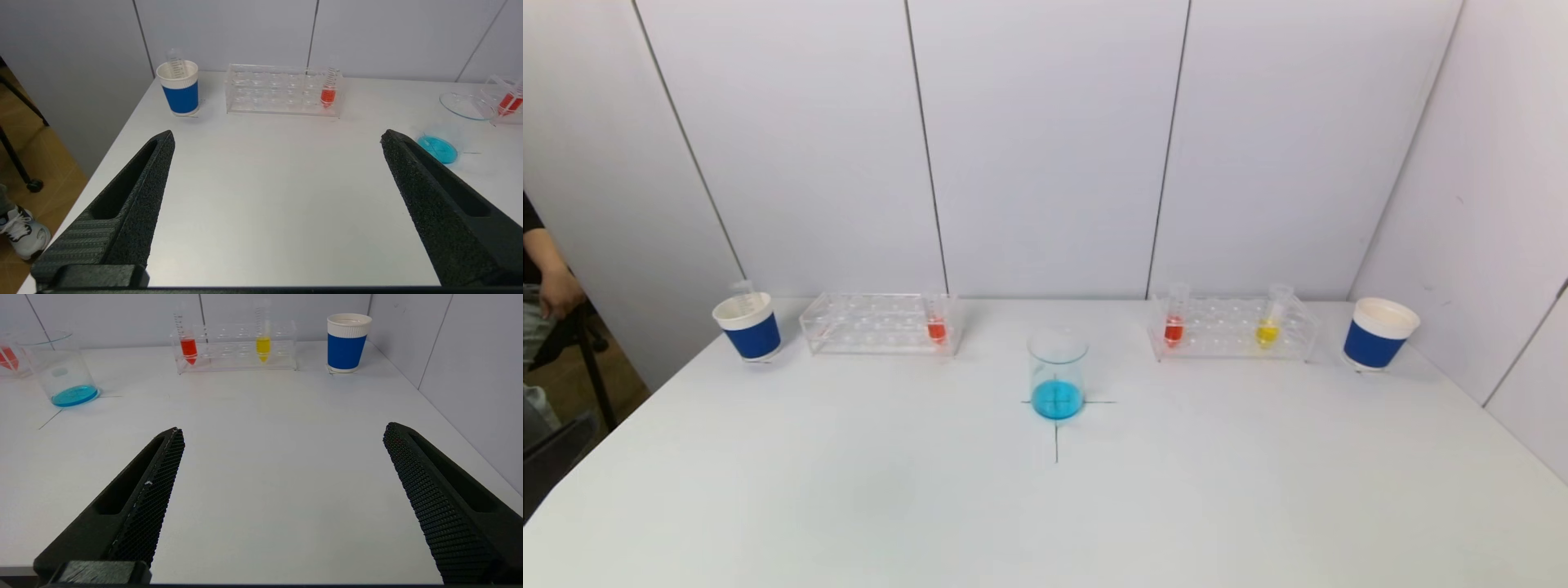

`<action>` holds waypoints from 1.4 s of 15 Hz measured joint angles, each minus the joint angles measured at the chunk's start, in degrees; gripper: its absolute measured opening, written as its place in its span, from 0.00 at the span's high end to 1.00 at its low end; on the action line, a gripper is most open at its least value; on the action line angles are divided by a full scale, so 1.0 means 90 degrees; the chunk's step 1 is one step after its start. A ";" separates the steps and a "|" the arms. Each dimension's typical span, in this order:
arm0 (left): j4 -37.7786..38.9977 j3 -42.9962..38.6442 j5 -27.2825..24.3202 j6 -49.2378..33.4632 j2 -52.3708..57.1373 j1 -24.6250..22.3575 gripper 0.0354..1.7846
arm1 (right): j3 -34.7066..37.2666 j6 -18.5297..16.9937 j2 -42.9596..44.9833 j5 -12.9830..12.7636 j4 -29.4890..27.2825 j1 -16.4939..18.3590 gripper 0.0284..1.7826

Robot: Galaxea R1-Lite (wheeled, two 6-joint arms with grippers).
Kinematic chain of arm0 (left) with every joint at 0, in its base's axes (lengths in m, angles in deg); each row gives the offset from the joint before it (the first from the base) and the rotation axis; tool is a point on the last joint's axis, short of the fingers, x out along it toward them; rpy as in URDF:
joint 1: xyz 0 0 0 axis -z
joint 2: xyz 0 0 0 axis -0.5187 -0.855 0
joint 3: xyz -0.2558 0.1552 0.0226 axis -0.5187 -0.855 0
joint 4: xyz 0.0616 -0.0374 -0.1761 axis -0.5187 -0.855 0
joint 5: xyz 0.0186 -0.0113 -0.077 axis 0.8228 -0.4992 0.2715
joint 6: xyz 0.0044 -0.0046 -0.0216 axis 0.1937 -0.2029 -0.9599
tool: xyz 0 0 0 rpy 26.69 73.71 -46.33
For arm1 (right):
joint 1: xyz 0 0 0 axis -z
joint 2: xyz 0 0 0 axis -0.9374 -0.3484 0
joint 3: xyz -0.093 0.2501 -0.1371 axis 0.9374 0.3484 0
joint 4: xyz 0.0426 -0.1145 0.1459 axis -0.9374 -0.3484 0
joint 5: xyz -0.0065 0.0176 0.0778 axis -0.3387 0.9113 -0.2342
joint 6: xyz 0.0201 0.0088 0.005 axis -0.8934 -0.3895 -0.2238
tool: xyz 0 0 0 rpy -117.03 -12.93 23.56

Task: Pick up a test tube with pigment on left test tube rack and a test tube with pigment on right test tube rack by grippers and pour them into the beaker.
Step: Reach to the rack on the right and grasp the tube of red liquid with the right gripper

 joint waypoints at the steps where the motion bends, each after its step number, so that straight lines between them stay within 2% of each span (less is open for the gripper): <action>1: -0.0213 -0.0122 -0.0076 -0.0031 0.0318 0.0000 0.01 | 0.0000 0.0000 0.0000 0.0000 0.0000 0.0000 0.01; 6: -0.1295 -0.0443 -0.0110 -0.0107 0.1659 0.0018 0.01 | 0.0000 0.0000 0.0000 0.0000 0.0000 0.0000 0.01; 13: -0.2250 -0.0484 -0.0374 -0.0568 0.2162 0.0232 0.01 | 0.0000 0.0003 0.0000 0.0000 0.0000 0.0000 0.01; 18: -0.2723 -0.0649 -0.0314 -0.0206 0.2922 0.0416 0.01 | 0.0000 0.0000 0.0000 0.0000 0.0000 0.0003 0.01; 21: -0.2731 -0.1222 -0.0199 0.0409 0.3443 0.0467 0.01 | 0.0000 0.0003 0.0000 0.0000 -0.0001 0.0000 0.01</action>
